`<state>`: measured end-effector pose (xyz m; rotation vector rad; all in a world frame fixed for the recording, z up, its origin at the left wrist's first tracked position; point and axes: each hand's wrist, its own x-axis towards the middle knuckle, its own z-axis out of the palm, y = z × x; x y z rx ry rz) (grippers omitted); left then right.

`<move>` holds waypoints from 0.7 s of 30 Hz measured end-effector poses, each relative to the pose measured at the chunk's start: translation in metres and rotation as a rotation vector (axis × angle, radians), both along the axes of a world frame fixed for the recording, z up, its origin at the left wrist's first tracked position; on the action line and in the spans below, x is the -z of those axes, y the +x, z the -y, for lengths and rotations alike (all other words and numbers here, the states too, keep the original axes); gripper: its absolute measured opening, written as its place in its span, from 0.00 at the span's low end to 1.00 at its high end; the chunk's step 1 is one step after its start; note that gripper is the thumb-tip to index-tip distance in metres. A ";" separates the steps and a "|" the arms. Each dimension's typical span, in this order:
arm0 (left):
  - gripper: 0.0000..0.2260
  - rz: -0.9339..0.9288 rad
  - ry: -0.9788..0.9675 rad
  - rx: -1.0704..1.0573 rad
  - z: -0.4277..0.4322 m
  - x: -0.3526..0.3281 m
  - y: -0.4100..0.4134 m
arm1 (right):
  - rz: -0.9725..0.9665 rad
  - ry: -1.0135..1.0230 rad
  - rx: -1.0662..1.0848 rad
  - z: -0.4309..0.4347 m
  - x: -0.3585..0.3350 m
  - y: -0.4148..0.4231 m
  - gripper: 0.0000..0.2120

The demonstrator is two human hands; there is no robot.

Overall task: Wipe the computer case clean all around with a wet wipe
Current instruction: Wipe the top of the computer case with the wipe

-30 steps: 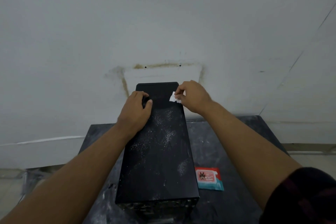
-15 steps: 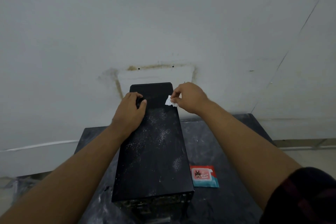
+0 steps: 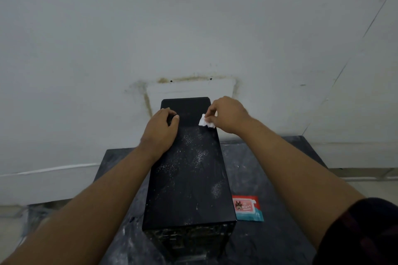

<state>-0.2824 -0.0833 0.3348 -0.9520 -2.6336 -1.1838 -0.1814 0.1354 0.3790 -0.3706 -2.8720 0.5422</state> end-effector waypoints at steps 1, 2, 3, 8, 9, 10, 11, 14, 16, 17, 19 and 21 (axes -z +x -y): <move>0.11 0.013 0.019 -0.002 0.000 -0.001 0.000 | -0.018 0.031 0.021 0.003 0.001 -0.001 0.02; 0.11 0.031 0.041 -0.005 0.000 -0.001 0.000 | -0.017 -0.005 -0.015 0.004 0.003 -0.002 0.03; 0.11 0.050 0.062 -0.007 0.000 -0.001 0.000 | 0.006 -0.079 -0.084 0.005 0.005 -0.003 0.02; 0.13 0.115 0.107 -0.021 0.001 0.004 -0.007 | -0.019 0.049 -0.004 0.011 0.002 -0.007 0.02; 0.13 0.122 0.112 -0.023 0.001 0.004 -0.007 | -0.017 0.045 0.005 0.012 0.003 -0.007 0.02; 0.13 0.126 0.113 -0.025 0.000 0.005 -0.007 | 0.002 -0.027 -0.043 0.012 0.004 -0.007 0.02; 0.13 0.125 0.110 -0.027 0.000 0.004 -0.008 | 0.039 -0.122 -0.110 0.012 0.004 -0.008 0.01; 0.14 0.129 0.117 -0.029 0.000 0.005 -0.008 | 0.055 -0.124 -0.123 0.015 0.001 -0.011 0.01; 0.13 0.136 0.136 -0.033 0.000 0.005 -0.008 | -0.005 0.083 -0.014 0.018 0.001 -0.014 0.02; 0.13 0.141 0.143 -0.036 0.000 0.006 -0.008 | 0.007 0.100 -0.027 0.021 0.000 -0.014 0.03; 0.14 0.157 0.159 -0.043 0.000 0.007 -0.010 | 0.072 -0.023 -0.200 0.025 -0.001 -0.014 0.02; 0.14 0.159 0.175 -0.051 0.000 0.009 -0.011 | 0.162 -0.121 -0.294 0.029 -0.006 -0.012 0.02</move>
